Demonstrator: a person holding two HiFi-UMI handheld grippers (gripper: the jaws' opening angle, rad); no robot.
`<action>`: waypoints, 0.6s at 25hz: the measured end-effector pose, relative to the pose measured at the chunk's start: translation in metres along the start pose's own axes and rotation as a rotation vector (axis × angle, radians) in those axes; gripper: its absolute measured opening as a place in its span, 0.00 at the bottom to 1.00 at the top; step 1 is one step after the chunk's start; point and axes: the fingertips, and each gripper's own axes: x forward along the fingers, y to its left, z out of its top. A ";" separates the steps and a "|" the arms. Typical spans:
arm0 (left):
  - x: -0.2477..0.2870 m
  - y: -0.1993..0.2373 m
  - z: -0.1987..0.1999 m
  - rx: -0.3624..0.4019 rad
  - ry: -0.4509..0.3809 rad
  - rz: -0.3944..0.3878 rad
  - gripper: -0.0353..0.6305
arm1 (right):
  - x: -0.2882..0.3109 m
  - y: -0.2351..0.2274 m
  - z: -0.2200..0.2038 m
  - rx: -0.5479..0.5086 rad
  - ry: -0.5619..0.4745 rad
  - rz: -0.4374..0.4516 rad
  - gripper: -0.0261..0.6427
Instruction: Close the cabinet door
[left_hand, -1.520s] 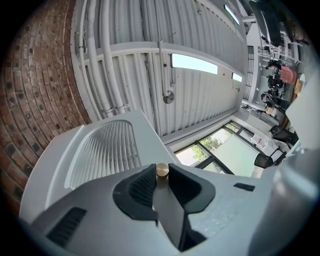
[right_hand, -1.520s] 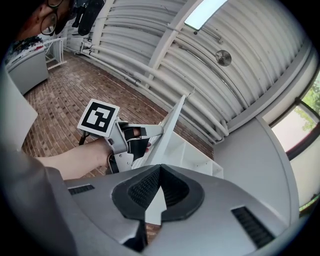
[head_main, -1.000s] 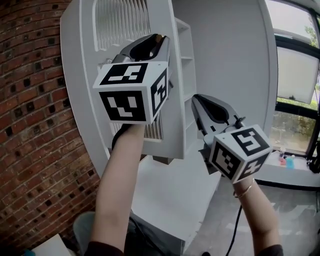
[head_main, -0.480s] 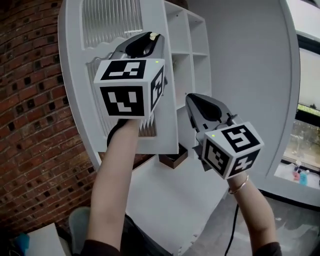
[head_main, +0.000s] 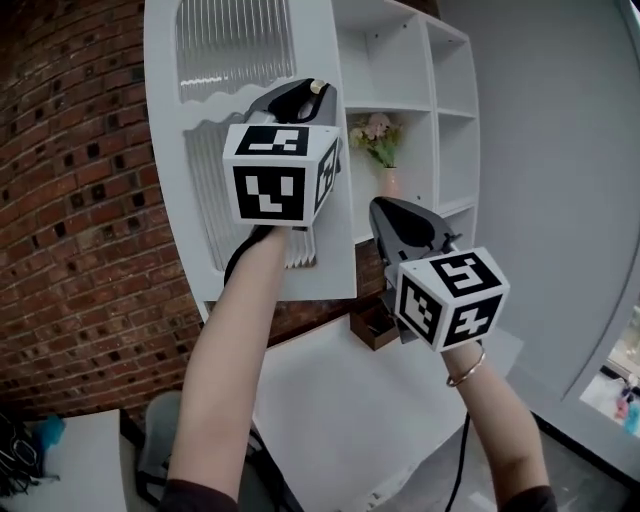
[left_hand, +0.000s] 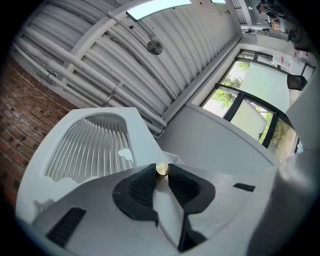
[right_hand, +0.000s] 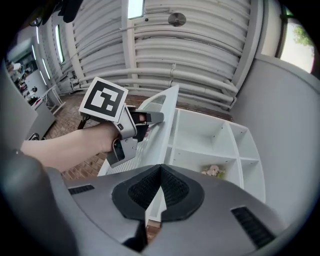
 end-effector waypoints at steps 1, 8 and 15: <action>0.005 0.001 -0.004 0.007 0.012 0.011 0.17 | 0.003 -0.003 -0.005 0.010 0.000 0.013 0.04; 0.030 0.008 -0.031 0.099 0.090 0.097 0.17 | 0.021 -0.022 -0.040 0.073 0.010 0.078 0.04; 0.052 0.017 -0.053 0.167 0.120 0.146 0.17 | 0.057 -0.035 -0.057 0.111 -0.005 0.093 0.04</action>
